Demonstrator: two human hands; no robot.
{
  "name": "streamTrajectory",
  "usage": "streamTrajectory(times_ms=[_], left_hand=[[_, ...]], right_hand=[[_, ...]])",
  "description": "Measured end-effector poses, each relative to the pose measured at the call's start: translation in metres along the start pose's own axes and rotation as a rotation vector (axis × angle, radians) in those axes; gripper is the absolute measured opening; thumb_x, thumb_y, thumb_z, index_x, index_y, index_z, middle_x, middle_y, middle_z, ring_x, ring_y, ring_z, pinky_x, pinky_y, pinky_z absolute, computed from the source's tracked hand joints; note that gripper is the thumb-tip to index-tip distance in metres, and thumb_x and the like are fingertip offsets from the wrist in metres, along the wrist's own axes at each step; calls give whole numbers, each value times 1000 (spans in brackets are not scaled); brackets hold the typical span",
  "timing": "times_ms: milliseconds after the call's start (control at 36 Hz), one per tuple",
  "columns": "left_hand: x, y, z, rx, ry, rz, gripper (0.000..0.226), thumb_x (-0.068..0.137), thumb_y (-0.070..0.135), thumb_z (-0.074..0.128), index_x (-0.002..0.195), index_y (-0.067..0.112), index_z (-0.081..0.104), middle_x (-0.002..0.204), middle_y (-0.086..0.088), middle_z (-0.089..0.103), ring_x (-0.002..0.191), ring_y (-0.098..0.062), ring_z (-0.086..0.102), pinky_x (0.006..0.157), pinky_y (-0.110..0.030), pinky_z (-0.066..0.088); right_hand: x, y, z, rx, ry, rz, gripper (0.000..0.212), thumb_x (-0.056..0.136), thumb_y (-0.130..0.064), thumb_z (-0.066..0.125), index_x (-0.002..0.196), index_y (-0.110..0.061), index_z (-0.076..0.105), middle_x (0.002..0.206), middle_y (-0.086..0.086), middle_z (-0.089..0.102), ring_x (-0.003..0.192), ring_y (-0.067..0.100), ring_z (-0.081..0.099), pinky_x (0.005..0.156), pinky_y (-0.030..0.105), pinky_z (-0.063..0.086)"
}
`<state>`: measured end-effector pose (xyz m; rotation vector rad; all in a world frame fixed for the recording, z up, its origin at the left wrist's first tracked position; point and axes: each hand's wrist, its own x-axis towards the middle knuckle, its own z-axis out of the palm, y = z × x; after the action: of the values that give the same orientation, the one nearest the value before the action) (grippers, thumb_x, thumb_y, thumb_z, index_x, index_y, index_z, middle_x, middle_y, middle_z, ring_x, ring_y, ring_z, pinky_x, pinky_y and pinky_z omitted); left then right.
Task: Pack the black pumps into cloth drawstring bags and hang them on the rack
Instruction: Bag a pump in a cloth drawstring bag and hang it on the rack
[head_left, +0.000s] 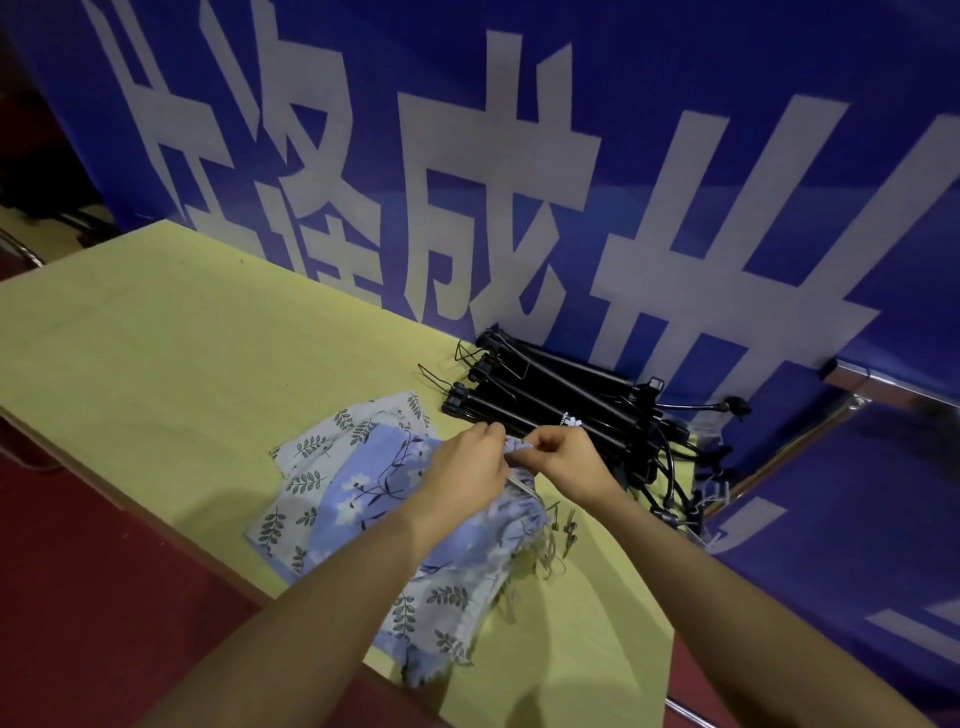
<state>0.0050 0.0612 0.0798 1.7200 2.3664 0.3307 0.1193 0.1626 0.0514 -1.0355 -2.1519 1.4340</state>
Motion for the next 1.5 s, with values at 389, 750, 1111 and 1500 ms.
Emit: streamTrajectory(times_ms=[389,750,1111,1500], left_hand=[[1,-19,4,289,-147,214,51,89,-4,43,136,13,35,140,-9,30,81,-29,50,60,-35,33],[10,-11,38,127,17,34,41,94,8,38,134,15,44,133,-3,46,118,-27,34,93,-33,28],[13,-11,44,35,13,65,52,91,-2,41,140,15,40,135,-4,48,116,-28,39,90,-34,35],[27,-17,12,-52,-179,58,68,88,-3,47,149,17,26,145,-1,35,122,-30,40,84,-39,46]], right_hand=[[6,23,-12,-169,-88,24,20,84,-26,71,101,-15,68,94,2,66,74,9,58,69,24,47],[-26,109,-7,-552,-21,630,39,81,-38,70,57,-15,49,62,1,51,67,22,55,59,27,40],[-24,133,14,-560,35,692,12,82,-6,48,82,-6,60,83,11,55,74,27,52,63,27,42],[-19,45,-12,-70,319,93,9,81,-6,63,77,-14,61,82,-2,61,82,16,58,77,31,47]])
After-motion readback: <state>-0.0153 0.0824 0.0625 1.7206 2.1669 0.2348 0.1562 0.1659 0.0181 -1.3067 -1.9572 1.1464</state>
